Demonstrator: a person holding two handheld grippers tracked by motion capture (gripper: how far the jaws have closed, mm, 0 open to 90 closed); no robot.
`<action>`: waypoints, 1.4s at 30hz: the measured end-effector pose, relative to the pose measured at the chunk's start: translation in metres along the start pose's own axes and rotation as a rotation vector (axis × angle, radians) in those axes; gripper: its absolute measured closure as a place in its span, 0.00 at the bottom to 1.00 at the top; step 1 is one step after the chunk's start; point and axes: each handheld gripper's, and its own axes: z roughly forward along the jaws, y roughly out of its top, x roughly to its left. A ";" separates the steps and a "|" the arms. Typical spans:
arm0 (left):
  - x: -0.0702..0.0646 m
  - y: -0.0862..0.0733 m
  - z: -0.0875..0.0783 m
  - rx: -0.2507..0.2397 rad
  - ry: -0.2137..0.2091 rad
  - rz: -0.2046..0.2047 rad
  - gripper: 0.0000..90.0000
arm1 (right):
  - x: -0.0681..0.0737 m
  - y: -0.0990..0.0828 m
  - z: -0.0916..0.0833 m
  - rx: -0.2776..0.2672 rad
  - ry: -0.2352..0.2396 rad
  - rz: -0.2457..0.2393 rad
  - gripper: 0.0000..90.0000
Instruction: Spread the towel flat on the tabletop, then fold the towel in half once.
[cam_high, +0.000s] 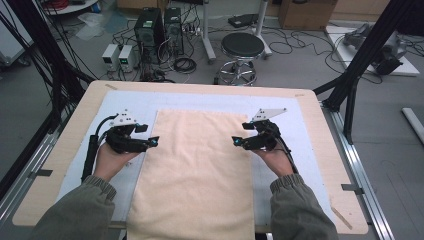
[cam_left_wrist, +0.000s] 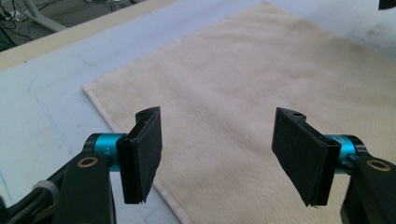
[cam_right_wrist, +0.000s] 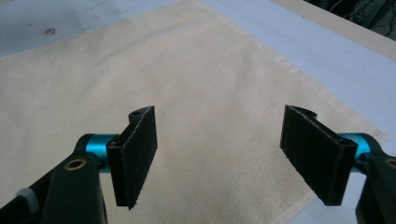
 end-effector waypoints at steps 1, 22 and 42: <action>0.002 0.002 0.001 0.003 0.002 0.001 0.38 | -0.001 0.001 0.000 -0.001 0.002 0.004 0.30; 0.030 0.033 0.030 0.000 0.015 -0.003 0.40 | -0.031 0.023 0.012 0.022 -0.070 0.007 0.32; 0.055 -0.014 0.084 0.243 0.091 -0.045 0.43 | -0.058 -0.023 0.055 0.170 -0.135 0.109 0.50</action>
